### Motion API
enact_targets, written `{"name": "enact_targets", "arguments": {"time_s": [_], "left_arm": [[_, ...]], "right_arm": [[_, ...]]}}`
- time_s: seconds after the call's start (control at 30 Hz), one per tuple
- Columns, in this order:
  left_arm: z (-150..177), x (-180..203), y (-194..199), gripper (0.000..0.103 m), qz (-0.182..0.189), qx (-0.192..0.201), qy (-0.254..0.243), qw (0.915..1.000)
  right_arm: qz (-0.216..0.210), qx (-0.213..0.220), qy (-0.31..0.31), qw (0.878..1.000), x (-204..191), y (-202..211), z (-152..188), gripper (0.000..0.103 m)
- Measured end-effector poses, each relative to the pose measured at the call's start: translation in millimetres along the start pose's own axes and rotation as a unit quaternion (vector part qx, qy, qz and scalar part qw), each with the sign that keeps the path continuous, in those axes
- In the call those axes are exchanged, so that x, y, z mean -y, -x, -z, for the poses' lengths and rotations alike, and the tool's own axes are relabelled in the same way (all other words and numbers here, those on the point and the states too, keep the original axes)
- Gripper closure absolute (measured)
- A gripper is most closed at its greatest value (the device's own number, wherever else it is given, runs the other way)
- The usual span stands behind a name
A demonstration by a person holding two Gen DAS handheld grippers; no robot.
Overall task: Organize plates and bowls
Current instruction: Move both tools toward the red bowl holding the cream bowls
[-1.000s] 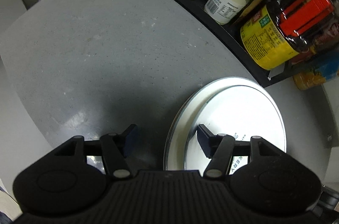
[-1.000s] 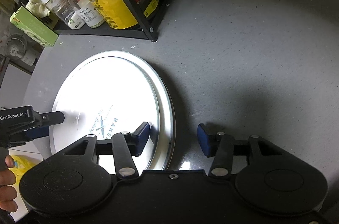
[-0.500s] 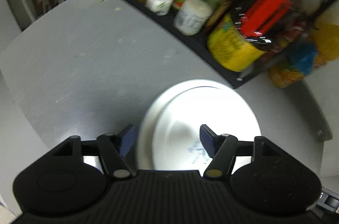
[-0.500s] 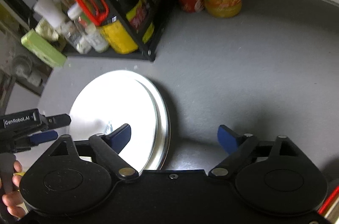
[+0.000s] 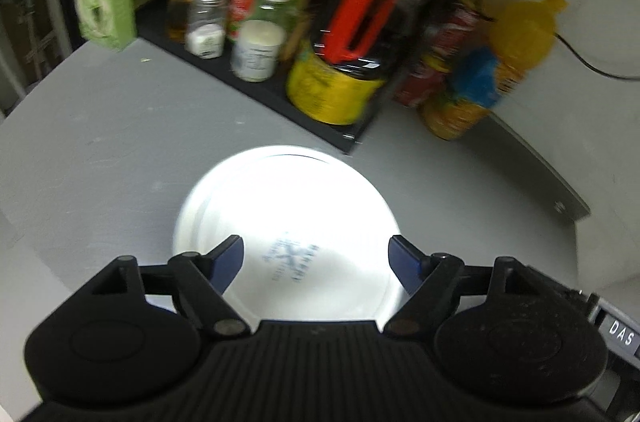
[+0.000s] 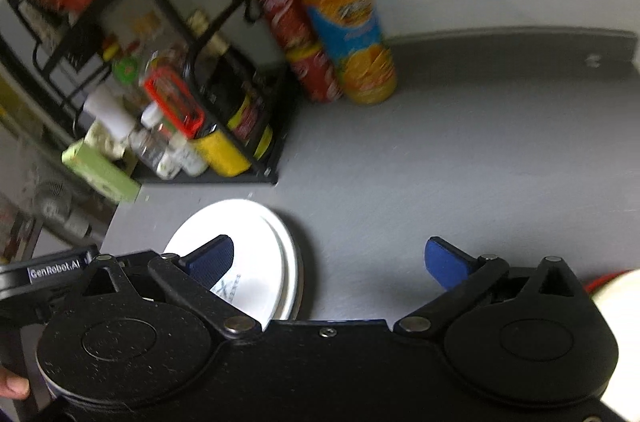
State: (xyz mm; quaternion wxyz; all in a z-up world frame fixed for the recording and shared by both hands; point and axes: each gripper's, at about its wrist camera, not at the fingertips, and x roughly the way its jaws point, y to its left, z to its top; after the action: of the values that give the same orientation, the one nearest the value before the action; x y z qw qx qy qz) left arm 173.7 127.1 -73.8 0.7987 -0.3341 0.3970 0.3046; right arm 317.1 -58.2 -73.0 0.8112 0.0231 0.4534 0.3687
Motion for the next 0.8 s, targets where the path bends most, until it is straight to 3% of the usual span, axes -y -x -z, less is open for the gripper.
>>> {"name": "enact_targets", "arguments": {"time_s": [0.37, 0.8], "left_arm": [[19.7, 54.6, 1.0, 0.025, 0.04, -0.019, -0.052, 0.9977], [45.0, 117.1, -2.5, 0.025, 0.073, -0.054, -0.105, 0.9903]], "right_arm": [[0.02, 0.036, -0.028, 0.999, 36.0, 49.6, 9.1, 0.0], [0.046, 0.045, -0.049, 0.997, 75.4, 88.1, 21.4, 0.0]]}}
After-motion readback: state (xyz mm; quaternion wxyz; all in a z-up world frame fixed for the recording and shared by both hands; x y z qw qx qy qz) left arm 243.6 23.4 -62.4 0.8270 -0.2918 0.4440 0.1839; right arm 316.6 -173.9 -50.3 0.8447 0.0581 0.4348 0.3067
